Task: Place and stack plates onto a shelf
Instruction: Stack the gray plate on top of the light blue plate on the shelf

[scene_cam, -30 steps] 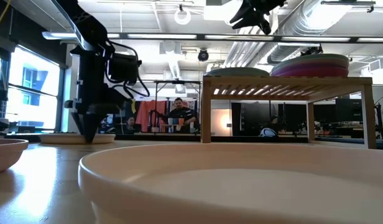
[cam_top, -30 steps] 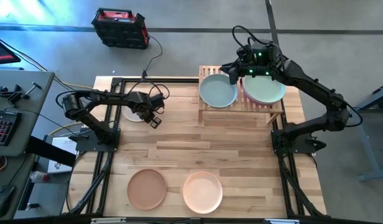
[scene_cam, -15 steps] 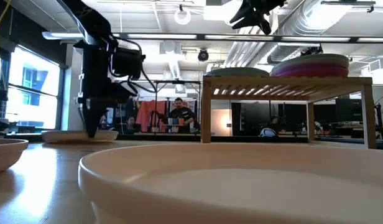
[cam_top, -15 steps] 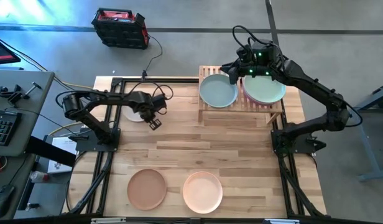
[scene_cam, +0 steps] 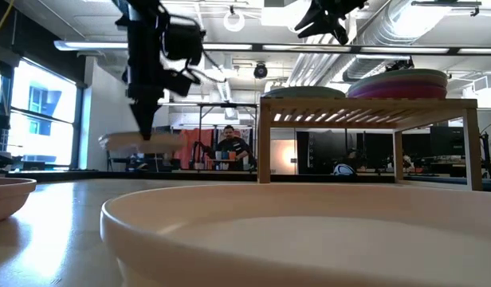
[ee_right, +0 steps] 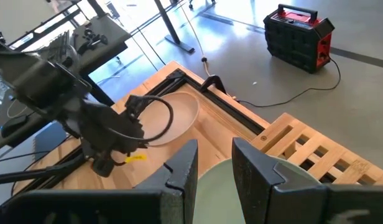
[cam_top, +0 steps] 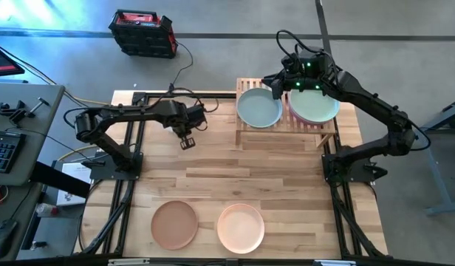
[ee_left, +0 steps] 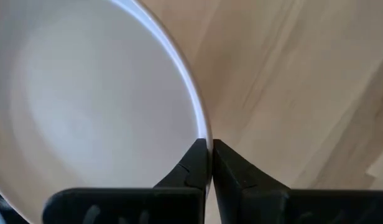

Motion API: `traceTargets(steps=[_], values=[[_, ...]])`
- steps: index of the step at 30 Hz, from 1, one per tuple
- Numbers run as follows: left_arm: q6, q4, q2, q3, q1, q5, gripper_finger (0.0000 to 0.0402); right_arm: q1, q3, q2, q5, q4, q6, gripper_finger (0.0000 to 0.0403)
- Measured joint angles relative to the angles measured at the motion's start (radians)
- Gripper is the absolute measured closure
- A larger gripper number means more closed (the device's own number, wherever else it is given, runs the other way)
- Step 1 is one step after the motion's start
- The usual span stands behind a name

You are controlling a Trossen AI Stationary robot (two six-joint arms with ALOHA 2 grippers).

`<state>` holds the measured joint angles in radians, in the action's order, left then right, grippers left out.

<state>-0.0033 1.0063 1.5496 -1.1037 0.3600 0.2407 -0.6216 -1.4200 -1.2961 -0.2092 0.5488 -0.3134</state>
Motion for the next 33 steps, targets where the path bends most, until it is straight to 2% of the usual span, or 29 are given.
traceTargets(steps=[6, 12, 17, 25, 33], values=[[0.174, 0.014, 0.0, -0.144, -0.016, 0.011, 0.0401, 0.0, 0.0, 0.0, 0.0, 0.0, -0.022, 0.0322], [0.277, 0.027, 0.001, -0.28, -0.023, 0.075, 0.0401, 0.0, 0.0, 0.0, 0.001, 0.0, -0.024, 0.0322], [0.417, 0.023, 0.001, -0.361, -0.023, 0.081, 0.0401, 0.0, 0.0, 0.0, 0.004, 0.0, -0.024, 0.0322], [0.618, 0.016, 0.001, -0.386, -0.023, 0.086, 0.0401, 0.016, 0.0, 0.0, 0.192, -0.04, -0.052, 0.0322], [0.752, 0.019, 0.001, -0.386, -0.077, 0.095, 0.0401, 0.055, 0.0, 0.0, 0.224, -0.007, -0.137, 0.0323]])
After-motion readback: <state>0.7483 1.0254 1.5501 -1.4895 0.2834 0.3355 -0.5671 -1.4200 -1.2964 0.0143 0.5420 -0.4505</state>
